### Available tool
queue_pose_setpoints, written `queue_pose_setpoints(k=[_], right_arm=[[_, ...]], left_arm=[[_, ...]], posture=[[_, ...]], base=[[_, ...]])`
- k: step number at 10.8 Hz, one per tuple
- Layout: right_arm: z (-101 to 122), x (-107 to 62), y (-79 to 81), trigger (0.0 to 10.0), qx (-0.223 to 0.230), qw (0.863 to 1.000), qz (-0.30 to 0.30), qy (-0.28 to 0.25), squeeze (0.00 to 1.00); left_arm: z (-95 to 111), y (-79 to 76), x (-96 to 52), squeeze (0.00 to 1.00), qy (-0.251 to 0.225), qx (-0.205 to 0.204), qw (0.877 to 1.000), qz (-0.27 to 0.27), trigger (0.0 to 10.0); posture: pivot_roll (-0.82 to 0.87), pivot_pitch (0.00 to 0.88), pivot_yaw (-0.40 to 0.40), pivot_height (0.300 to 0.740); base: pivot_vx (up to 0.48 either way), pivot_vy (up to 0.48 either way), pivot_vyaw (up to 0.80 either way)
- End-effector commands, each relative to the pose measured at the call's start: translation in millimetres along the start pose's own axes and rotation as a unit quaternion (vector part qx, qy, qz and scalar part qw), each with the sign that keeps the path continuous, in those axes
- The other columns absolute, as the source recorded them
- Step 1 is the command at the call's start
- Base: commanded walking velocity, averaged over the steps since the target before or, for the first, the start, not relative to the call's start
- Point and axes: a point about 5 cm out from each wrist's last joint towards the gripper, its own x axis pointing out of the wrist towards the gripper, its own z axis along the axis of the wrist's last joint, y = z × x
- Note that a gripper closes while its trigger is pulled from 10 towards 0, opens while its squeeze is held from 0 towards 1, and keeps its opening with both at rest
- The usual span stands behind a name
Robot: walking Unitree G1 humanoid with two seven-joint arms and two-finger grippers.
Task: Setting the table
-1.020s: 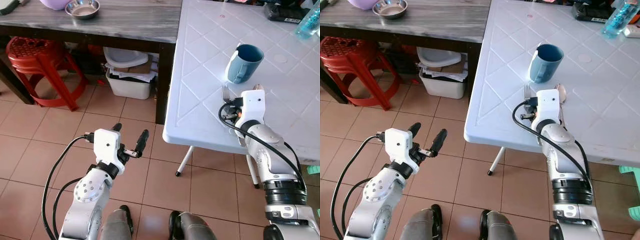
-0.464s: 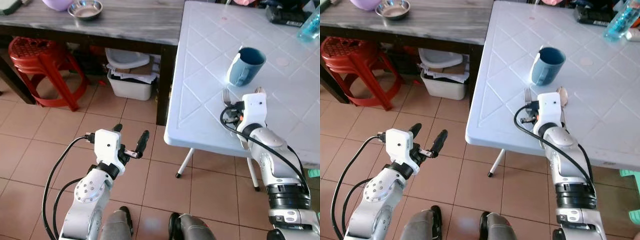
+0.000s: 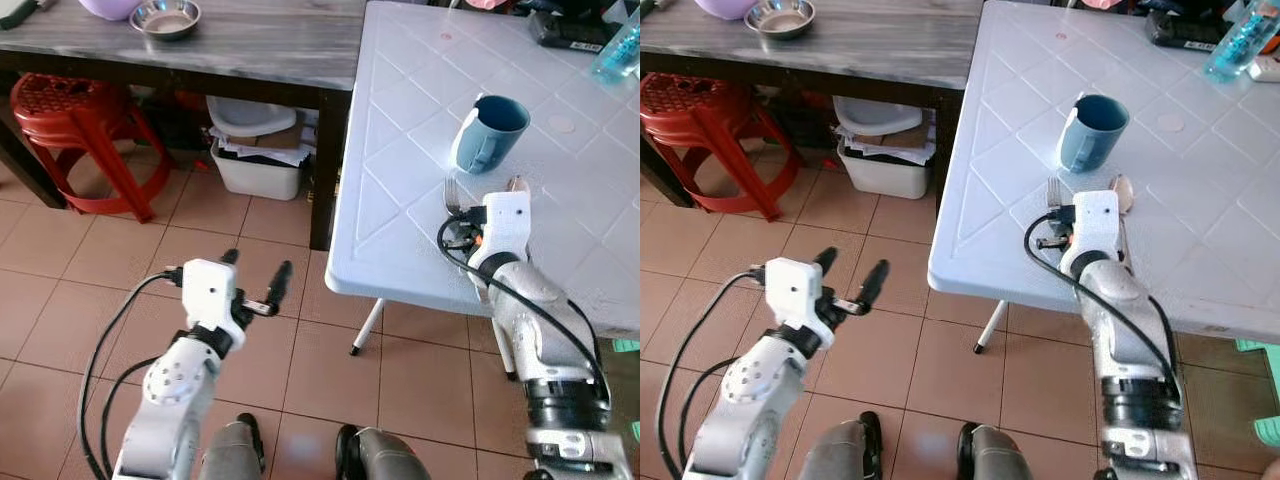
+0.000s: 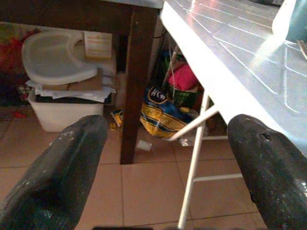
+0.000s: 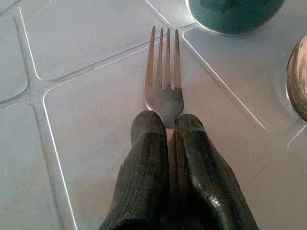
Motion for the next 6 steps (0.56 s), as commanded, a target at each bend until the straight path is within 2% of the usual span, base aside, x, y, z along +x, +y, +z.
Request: queue_pose_setpoints(k=[1, 3, 4, 5, 6], right_arm=[[-72.3, -10.5, 15.8, 0.0, 0.036, 0.986, 0.021, 0.16, 0.0], [-68.0, -10.1, 24.1, 0.0, 0.054, 0.99, 0.019, 0.13, 0.0], [-60.2, -8.0, 26.9, 0.0, 0.08, 0.991, 0.011, 0.104, 0.0], [-58.0, -7.7, 28.0, 10.0, 0.084, 0.992, 0.011, 0.098, 0.0], [-56.9, -7.1, 27.2, 10.0, 0.084, 0.992, 0.003, 0.093, 0.0]], left_arm=[[-4.6, 2.7, -0.5, 0.0, 0.014, 0.01, 1.0, 0.01, 10.0], [-5.8, -1.5, -1.0, 0.0, 0.011, 0.017, 1.0, 0.012, 10.0], [-4.7, -0.7, 0.7, 0.0, 0.003, 0.017, 1.0, 0.014, 10.0], [-4.0, 0.2, 2.2, 0.0, 0.001, 0.018, 1.0, 0.017, 10.0], [-3.3, -0.7, 3.2, 0.0, -0.003, 0.021, 1.0, 0.016, 10.0]], posture=[[-0.02, 0.23, -0.003, 0.74], [-0.03, 0.226, -0.004, 0.74], [-0.03, 0.23, -0.008, 0.74], [-0.03, 0.224, -0.01, 0.74], [-0.03, 0.224, -0.01, 0.74]], base=[[0.0, 0.48, 0.0], [0.0, 0.48, 0.0], [0.0, 0.472, 0.0], [0.0, 0.461, 0.0], [0.0, 0.435, 0.0]])
